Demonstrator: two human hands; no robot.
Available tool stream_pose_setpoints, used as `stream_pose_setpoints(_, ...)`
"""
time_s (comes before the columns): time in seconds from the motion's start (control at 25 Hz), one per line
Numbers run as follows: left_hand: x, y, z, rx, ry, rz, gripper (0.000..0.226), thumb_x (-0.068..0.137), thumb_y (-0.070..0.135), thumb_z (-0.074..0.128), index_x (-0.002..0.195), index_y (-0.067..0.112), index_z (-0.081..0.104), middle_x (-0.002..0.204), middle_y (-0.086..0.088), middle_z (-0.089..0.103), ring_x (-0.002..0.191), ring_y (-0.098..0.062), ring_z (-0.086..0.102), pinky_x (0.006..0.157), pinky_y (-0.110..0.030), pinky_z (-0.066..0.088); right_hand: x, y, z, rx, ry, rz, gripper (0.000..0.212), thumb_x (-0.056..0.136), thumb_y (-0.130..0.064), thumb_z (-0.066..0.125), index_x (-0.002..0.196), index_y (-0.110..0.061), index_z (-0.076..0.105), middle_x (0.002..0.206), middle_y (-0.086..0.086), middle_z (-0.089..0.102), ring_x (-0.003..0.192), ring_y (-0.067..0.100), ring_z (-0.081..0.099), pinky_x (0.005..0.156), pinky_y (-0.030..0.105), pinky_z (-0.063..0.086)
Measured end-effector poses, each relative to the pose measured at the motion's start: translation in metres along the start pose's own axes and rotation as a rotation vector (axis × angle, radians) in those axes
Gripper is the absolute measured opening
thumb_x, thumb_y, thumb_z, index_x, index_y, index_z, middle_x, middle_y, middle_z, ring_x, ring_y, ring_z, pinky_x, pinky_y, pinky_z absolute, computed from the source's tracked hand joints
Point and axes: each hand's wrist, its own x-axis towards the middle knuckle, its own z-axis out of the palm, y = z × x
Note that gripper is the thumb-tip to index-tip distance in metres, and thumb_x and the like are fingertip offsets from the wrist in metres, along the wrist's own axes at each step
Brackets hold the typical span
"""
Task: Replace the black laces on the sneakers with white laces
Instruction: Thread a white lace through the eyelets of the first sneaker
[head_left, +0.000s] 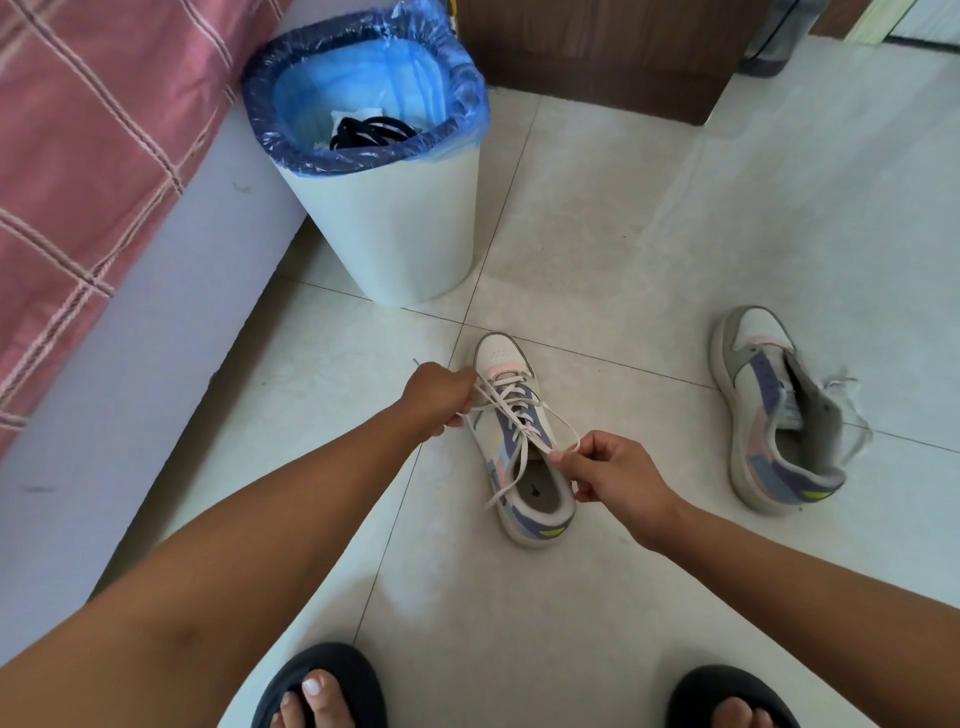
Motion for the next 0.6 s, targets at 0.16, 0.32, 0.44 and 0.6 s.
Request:
stream_pose_setpoints(0.16,0.004,-0.011,-0.002,0.312,0.086,0.061,0.021,0.096,0.016,0.042,0.099,0.010,0.061,0.094,-0.005,0.065,0.077,-0.024,0.059,0.060,-0.023,0.032,-0.001,0.002,-0.005,0.070,-0.018,0.070,0.030,0.082,-0.011,0.071,0.063,-0.010,0.048,0.062,0.004,0.054,0.051,0.012,0.044,0.057,0.025,0.045)
stream_pose_setpoints(0.32,-0.001,-0.011,-0.002,0.232,0.117,0.107,0.024,0.098,0.022,0.034,0.084,0.013,0.051,0.089,-0.006,0.064,0.077,-0.027,0.057,0.063,-0.027,0.032,-0.001,-0.002,-0.004,0.208,-0.005,0.102,0.022,0.084,-0.013,0.068,0.067,-0.012,0.055,0.069,0.006,0.061,0.059,0.015,0.052,0.062,0.026,0.045)
stream_pose_setpoints(0.44,-0.010,0.003,-0.011,0.038,0.280,0.147,0.027,0.100,0.032,0.036,0.080,0.015,0.044,0.077,0.002,0.054,0.068,-0.022,0.047,0.059,-0.028,0.030,0.012,-0.018,0.000,0.601,-0.103,0.142,0.012,0.092,-0.019,0.056,0.083,-0.013,0.062,0.082,0.000,0.071,0.073,0.009,0.066,0.067,0.022,0.044)
stream_pose_setpoints(0.6,-0.020,0.028,-0.028,-0.376,0.251,0.336,0.014,0.092,0.036,0.056,0.090,0.023,0.055,0.088,0.009,0.058,0.067,-0.007,0.050,0.066,-0.027,0.041,0.024,-0.037,0.017,0.523,-0.195,0.142,0.020,0.097,-0.019,0.047,0.093,-0.013,0.066,0.079,0.002,0.069,0.069,0.012,0.062,0.063,0.022,0.042)
